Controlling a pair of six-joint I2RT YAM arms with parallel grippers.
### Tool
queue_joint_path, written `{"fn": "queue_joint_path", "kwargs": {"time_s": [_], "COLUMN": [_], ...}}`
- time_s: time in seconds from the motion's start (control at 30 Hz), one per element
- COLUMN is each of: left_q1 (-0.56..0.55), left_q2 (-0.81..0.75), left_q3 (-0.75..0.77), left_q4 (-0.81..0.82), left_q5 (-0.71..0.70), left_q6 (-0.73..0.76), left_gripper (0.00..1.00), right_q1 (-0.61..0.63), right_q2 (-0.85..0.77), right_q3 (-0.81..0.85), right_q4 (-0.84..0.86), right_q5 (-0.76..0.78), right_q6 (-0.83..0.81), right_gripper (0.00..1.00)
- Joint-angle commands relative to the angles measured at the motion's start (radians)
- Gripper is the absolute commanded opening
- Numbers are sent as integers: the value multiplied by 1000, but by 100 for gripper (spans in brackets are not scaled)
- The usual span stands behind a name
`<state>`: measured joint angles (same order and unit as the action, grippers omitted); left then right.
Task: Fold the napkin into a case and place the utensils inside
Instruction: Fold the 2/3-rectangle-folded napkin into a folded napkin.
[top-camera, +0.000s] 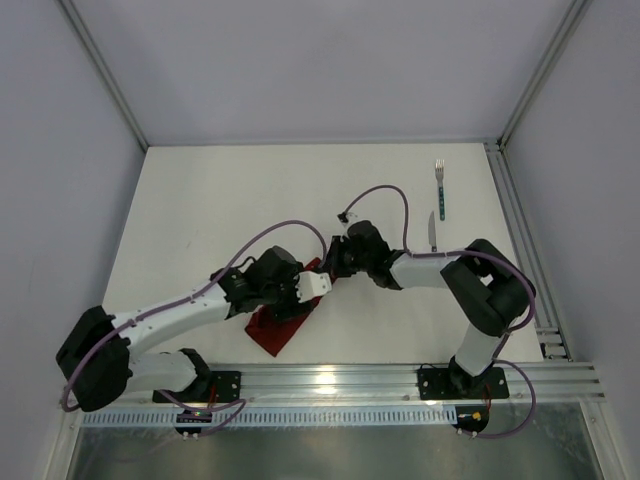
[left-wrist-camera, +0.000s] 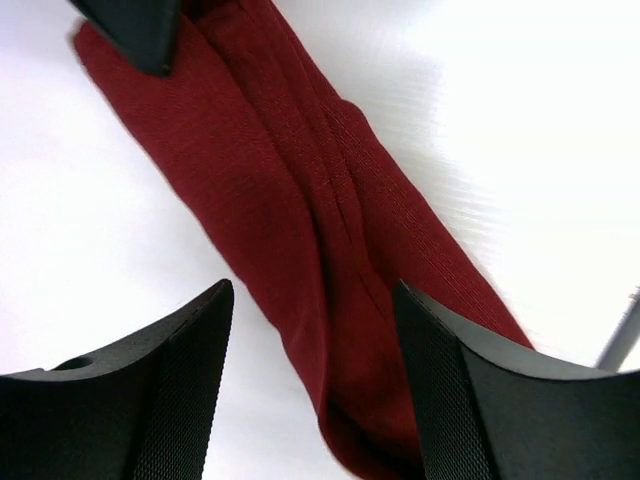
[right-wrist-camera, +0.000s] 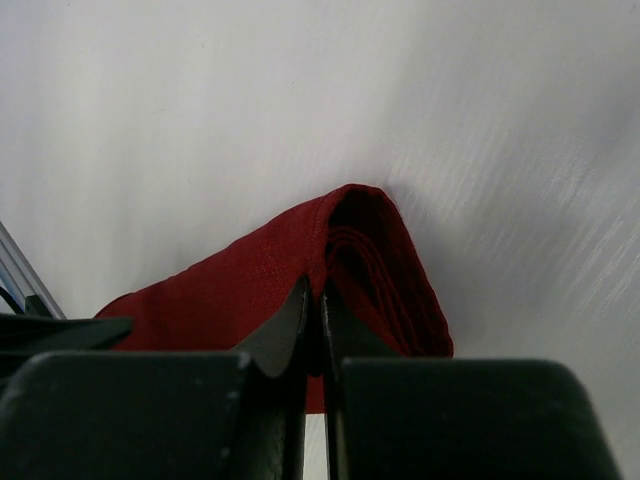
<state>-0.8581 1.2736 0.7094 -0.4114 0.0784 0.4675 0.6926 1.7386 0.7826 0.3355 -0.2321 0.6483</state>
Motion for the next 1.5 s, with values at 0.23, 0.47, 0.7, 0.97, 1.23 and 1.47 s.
{"fn": "queue_joint_path", "kwargs": {"time_s": [0.23,0.47,0.7,0.97,1.23,1.47], "left_q1": [53,51,41,-61,-157,-197], "left_q2": [-160,-77,-111,-36,58,72], "left_q3": [4,7,9,-19,-44,-85], "left_q4": [-250,-306,-389,-383,-293,-250], "left_q5": [-12,20,158,158,52,-69], "left_q6": [-18,-6,62,94,74,83], "left_gripper": [61,37,11,10,13,15], "right_q1": [2,5,10,12,10,-33], "right_q2": [-89,-123,-151,-146,-151,-272], "right_q3": [-48,-74,-97,-98,-105,-66], "right_q4": [57,59,40,8,-39,-216], "right_q5": [17,16,10,2,0,-1], "right_q6": [-9,1,1,-2,-29,-156], "right_gripper": [4,4,6,13,32,48]}}
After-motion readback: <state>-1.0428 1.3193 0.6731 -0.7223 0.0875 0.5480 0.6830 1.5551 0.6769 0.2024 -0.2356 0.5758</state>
